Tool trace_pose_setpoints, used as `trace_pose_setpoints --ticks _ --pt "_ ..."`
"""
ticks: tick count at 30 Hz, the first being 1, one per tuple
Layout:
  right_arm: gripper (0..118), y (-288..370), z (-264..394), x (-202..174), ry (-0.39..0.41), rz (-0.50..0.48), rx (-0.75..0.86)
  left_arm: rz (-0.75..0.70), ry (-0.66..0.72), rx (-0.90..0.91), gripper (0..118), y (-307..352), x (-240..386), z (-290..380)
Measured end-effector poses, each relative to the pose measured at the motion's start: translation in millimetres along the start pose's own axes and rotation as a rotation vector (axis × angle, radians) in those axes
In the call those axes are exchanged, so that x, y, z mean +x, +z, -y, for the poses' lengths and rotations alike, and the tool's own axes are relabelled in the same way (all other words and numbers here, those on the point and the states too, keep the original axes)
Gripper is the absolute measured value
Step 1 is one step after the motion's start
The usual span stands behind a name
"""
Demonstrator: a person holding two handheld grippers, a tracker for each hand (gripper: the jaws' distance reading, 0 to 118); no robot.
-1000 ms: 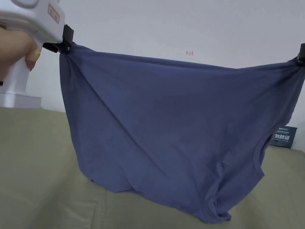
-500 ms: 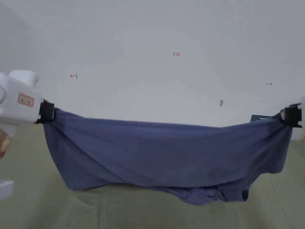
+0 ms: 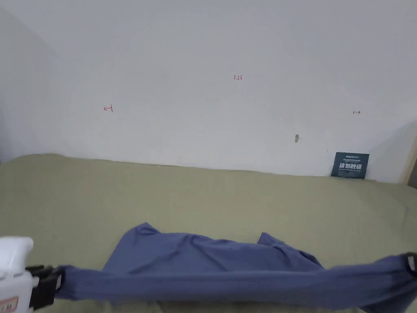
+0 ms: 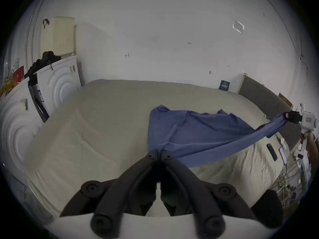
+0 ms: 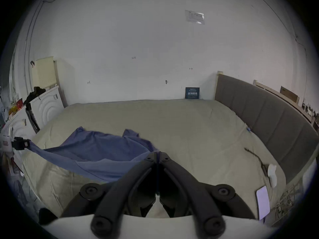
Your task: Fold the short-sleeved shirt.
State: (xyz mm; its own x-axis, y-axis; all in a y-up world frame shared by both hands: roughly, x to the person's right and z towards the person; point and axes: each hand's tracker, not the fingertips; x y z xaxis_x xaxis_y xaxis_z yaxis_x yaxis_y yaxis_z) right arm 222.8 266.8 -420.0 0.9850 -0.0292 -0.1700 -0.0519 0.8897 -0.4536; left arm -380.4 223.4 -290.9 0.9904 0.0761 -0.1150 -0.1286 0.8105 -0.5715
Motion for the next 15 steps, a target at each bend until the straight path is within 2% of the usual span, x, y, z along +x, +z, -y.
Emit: trace_pose_setpoints --ticks 6,11,15 --pt "1 39.1 66.7 -0.4 -0.038 0.007 -0.1 0.022 0.059 -0.094 3 18.0 -6.4 68.5" --pt "1 56.3 122.7 4.1 -0.105 0.021 -0.209 0.026 0.09 -0.121 3 27.1 -11.6 118.9" --pt "1 63.1 156.9 7.6 -0.102 0.052 -0.273 0.012 0.083 -0.203 3 27.0 -5.0 143.8"
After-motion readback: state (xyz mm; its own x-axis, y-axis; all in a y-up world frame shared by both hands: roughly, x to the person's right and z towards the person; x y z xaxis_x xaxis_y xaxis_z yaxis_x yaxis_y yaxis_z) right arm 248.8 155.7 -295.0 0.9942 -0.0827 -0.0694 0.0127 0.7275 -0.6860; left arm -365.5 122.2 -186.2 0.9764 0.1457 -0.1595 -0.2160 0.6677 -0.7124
